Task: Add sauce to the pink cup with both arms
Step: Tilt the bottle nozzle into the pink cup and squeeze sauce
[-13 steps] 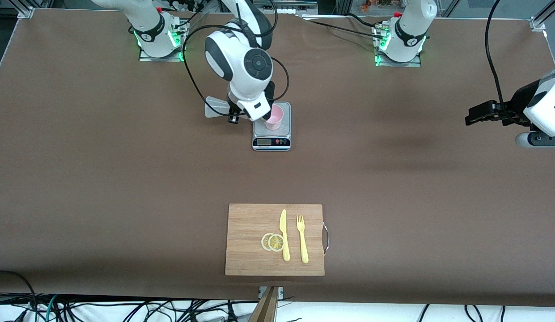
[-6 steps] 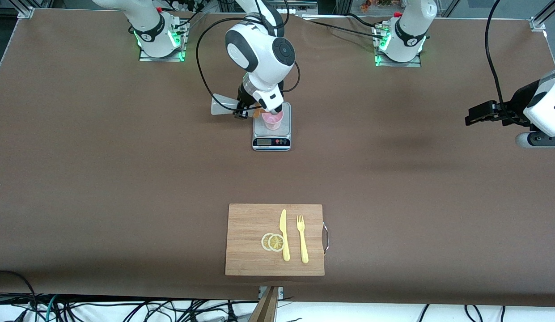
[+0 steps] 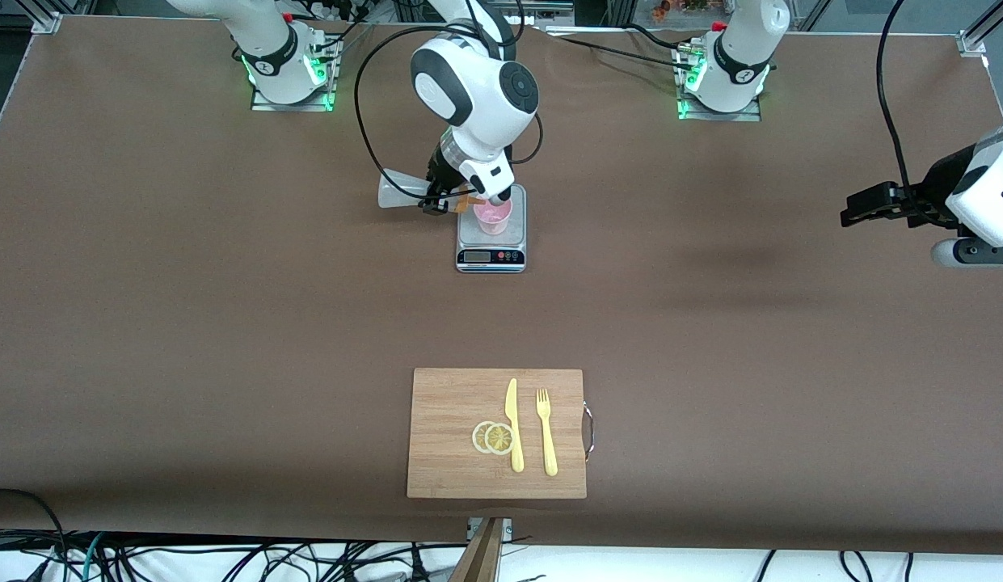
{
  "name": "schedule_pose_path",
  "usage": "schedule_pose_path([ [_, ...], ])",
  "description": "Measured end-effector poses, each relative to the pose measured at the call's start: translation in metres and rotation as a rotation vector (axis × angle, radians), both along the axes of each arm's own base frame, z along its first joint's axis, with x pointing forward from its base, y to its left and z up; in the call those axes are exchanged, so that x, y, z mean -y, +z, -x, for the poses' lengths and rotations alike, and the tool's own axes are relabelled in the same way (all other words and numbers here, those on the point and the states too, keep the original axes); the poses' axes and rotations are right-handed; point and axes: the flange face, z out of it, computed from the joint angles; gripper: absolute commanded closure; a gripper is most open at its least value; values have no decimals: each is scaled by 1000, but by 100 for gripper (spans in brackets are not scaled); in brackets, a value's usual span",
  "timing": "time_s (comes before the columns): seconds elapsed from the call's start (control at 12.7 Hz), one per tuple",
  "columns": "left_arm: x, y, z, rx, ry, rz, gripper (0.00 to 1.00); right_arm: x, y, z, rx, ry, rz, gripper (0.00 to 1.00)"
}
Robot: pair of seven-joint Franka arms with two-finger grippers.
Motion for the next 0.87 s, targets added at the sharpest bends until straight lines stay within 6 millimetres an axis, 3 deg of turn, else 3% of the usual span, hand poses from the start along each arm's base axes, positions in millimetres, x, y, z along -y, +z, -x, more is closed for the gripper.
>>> schedule_pose_path([
  [0.87,0,-1,0,-2,0,0,0,1,0,0,6,5,9,80],
])
